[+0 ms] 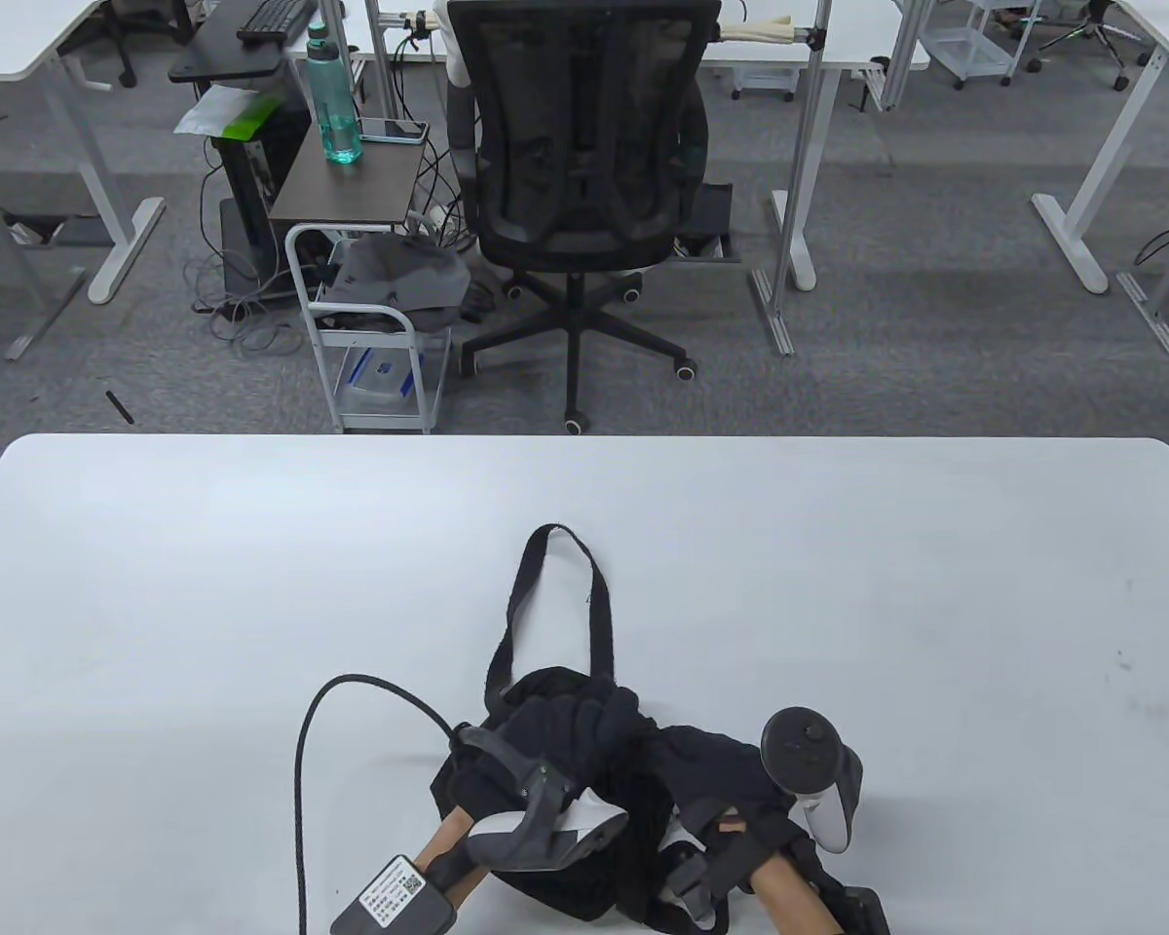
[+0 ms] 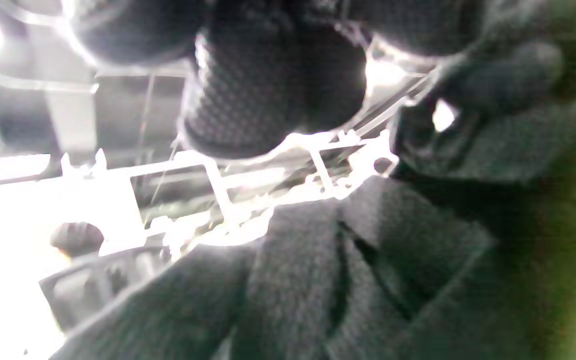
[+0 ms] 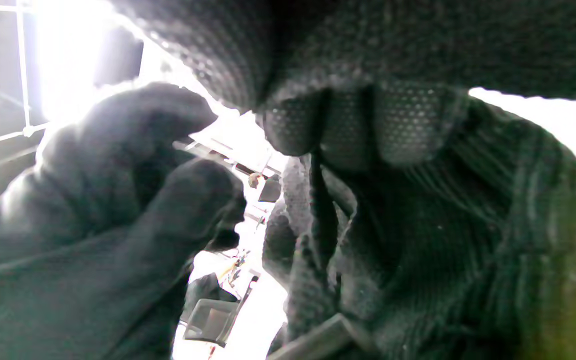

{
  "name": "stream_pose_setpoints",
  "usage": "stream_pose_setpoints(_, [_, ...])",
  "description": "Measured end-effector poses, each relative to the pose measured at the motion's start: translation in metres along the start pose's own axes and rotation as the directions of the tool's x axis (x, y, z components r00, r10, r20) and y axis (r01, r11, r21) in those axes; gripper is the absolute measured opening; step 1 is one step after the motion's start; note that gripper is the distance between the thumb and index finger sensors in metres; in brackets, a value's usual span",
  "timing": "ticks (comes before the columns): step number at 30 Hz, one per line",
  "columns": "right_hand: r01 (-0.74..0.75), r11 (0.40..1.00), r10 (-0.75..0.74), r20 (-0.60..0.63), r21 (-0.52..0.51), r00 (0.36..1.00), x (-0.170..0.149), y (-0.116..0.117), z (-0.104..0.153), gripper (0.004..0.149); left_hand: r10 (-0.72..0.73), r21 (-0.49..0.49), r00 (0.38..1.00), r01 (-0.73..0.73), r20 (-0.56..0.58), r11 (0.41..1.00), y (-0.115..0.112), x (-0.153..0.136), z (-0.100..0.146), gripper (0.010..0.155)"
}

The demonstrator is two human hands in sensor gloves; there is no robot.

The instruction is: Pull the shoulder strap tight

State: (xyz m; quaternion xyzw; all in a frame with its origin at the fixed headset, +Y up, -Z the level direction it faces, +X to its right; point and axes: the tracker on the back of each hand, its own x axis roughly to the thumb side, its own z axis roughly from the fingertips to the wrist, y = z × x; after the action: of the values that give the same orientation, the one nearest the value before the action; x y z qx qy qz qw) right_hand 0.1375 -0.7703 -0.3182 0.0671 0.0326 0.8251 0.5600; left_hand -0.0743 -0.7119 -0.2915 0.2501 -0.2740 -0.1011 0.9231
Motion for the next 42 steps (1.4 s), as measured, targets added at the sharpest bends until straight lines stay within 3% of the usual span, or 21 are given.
stream_pose_setpoints(2, [0.024, 1.000, -0.023, -0.016, 0.008, 1.000, -0.003, -0.001, -0.002, 0.038, 0.084, -0.092, 0.995, -0.089, -0.056, 0.992, -0.004, -0.009, 0.001, 0.051])
stream_pose_setpoints(4, [0.037, 0.999, -0.036, -0.025, 0.019, 0.999, -0.005, 0.000, -0.003, 0.039, 0.178, -0.263, 0.979, -0.199, -0.101, 0.944, -0.015, -0.015, 0.000, 0.050])
stream_pose_setpoints(5, [0.046, 0.998, -0.045, -0.035, 0.031, 0.998, -0.007, 0.000, -0.004, 0.039, 0.240, -0.391, 0.960, -0.277, -0.142, 0.878, -0.025, -0.017, 0.000, 0.048])
stream_pose_setpoints(6, [0.055, 0.998, -0.053, -0.040, 0.038, 0.998, -0.007, 0.001, -0.004, 0.040, 0.294, -0.454, 0.945, -0.328, -0.145, 0.829, -0.031, -0.017, 0.001, 0.048])
stream_pose_setpoints(9, [0.087, 0.994, -0.083, -0.059, 0.069, 0.995, -0.010, 0.003, -0.006, 0.041, 0.458, -0.614, 0.878, -0.438, -0.137, 0.657, -0.054, -0.008, 0.005, 0.059])
stream_pose_setpoints(10, [0.095, 0.992, -0.090, -0.069, 0.083, 0.994, -0.011, 0.004, -0.007, 0.041, 0.484, -0.622, 0.863, -0.459, -0.143, 0.635, -0.059, -0.003, 0.007, 0.064])
stream_pose_setpoints(16, [0.094, 0.981, -0.073, -0.127, 0.168, 0.989, -0.014, 0.008, -0.006, 0.042, 0.464, -0.638, 0.879, -0.421, -0.110, 0.645, -0.071, 0.016, 0.010, 0.076])
stream_pose_setpoints(20, [0.062, 0.965, -0.022, -0.159, 0.256, 0.987, -0.013, 0.009, -0.002, 0.042, 0.371, -0.646, 0.928, -0.310, -0.045, 0.697, -0.073, 0.029, 0.009, 0.081])
stream_pose_setpoints(29, [0.030, 0.902, 0.039, -0.152, 0.430, 0.988, -0.011, 0.029, 0.005, 0.045, 0.248, -0.612, 0.966, -0.240, -0.073, 0.753, -0.076, 0.048, 0.005, 0.091])
stream_pose_setpoints(34, [0.148, 0.900, -0.088, -0.163, 0.410, 0.983, -0.014, 0.022, 0.007, 0.043, 0.265, -0.603, 0.956, -0.283, -0.121, 0.746, -0.076, 0.044, 0.004, 0.092])
stream_pose_setpoints(39, [0.369, 0.841, -0.321, -0.184, 0.395, 0.929, -0.016, 0.003, 0.013, 0.041, 0.276, -0.600, 0.940, -0.342, -0.202, 0.723, -0.078, 0.037, 0.001, 0.090])
stream_pose_setpoints(42, [0.404, 0.846, -0.369, -0.165, 0.346, 0.915, -0.016, -0.008, 0.014, 0.042, 0.281, -0.595, 0.931, -0.366, -0.235, 0.715, -0.079, 0.035, 0.001, 0.089])
